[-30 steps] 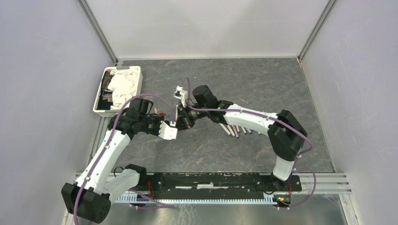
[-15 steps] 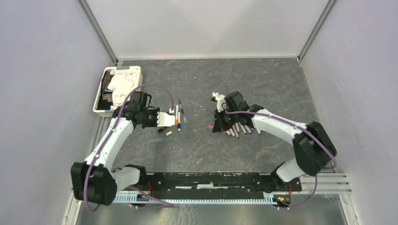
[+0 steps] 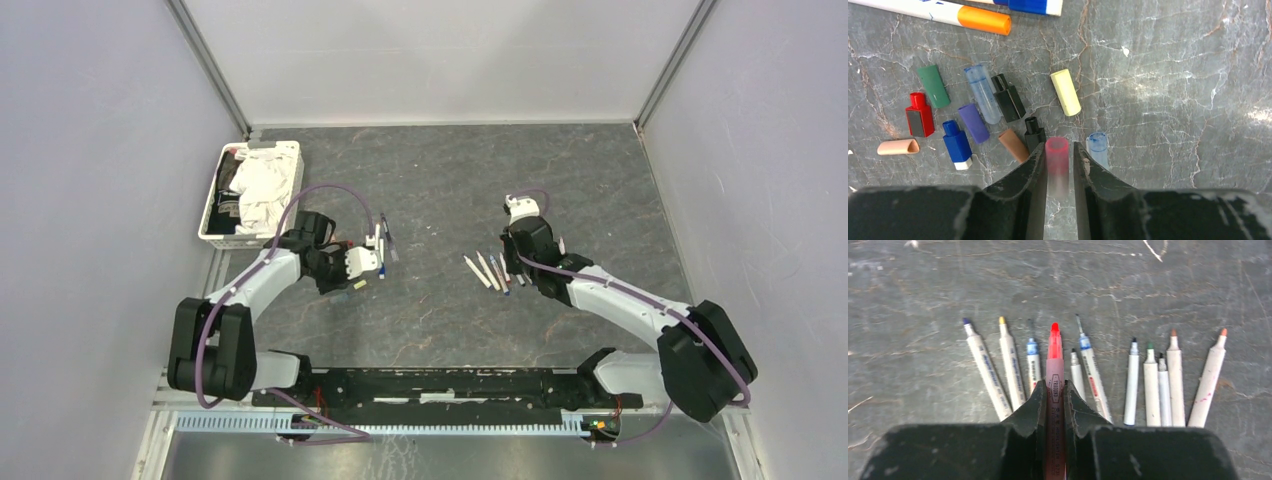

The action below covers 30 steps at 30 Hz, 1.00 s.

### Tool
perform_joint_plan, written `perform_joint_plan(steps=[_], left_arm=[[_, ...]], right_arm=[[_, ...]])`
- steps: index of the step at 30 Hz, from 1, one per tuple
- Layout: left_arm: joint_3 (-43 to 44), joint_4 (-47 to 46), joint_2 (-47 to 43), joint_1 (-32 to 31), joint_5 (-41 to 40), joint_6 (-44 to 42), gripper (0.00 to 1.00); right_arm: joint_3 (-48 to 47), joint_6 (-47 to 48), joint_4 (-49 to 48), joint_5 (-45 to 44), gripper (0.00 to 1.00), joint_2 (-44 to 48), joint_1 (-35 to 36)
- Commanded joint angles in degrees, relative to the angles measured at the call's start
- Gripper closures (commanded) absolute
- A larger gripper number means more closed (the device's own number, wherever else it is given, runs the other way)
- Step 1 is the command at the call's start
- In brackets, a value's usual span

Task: Open the pen caps
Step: Place the pen cap at the center of the board, then place the pen at the center of the board.

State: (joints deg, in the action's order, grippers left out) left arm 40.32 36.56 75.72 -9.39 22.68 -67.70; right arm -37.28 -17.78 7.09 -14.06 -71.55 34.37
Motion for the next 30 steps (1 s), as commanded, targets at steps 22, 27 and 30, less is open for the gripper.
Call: perform_joint_plan(steps=[22,27,30], left_arm=[[23.4,13.5,-4.3,1.8,14.3,22.1,0.0],[26.1,15.9,-5.7,2.2,15.6,23.8,0.0],[27.0,16.8,-6.4,2.3,15.8,24.3,0.0]], right_arm=[[5.0,1.0,-12.4,-3.8,0.95,-12.6,-9.7],[5.3,0.7,-12.0,-3.1,0.79,-12.2,-9.7],[5.4,0.4,-11.5,-3.1,0.68,-10.8,-9.6]])
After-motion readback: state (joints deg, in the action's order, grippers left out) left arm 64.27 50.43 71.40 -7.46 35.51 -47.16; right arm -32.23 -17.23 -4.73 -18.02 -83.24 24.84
